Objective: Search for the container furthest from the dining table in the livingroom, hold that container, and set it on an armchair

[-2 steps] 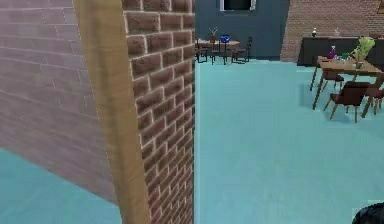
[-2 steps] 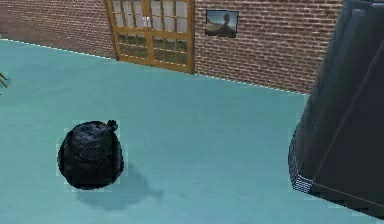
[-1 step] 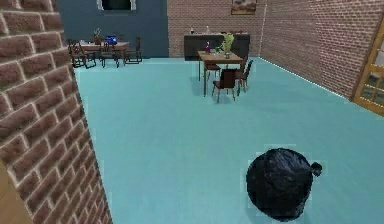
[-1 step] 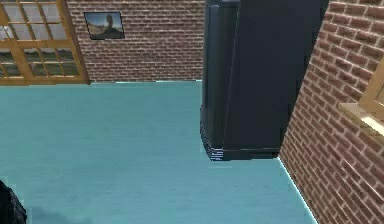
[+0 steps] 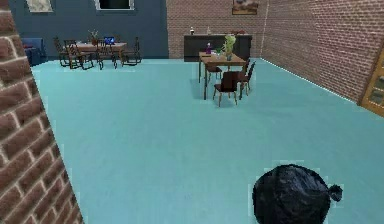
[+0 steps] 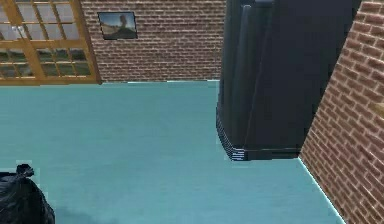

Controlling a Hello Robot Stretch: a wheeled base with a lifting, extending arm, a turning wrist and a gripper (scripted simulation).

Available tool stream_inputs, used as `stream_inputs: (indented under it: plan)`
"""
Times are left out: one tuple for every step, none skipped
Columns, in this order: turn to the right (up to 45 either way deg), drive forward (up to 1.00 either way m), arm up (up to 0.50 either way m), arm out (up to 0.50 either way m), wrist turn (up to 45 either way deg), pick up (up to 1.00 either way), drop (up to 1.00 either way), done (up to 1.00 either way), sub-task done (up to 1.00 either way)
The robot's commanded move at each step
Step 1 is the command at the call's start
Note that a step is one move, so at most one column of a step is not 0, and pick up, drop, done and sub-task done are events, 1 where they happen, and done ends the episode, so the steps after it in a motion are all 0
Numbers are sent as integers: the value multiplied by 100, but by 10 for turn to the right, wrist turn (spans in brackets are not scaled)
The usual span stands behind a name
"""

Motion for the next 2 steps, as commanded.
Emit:
stream_inputs:
  plan:
    - [450, 0, 0, 0, 0, 0, 0, 0, 0]
    - [450, 0, 0, 0, 0, 0, 0, 0, 0]
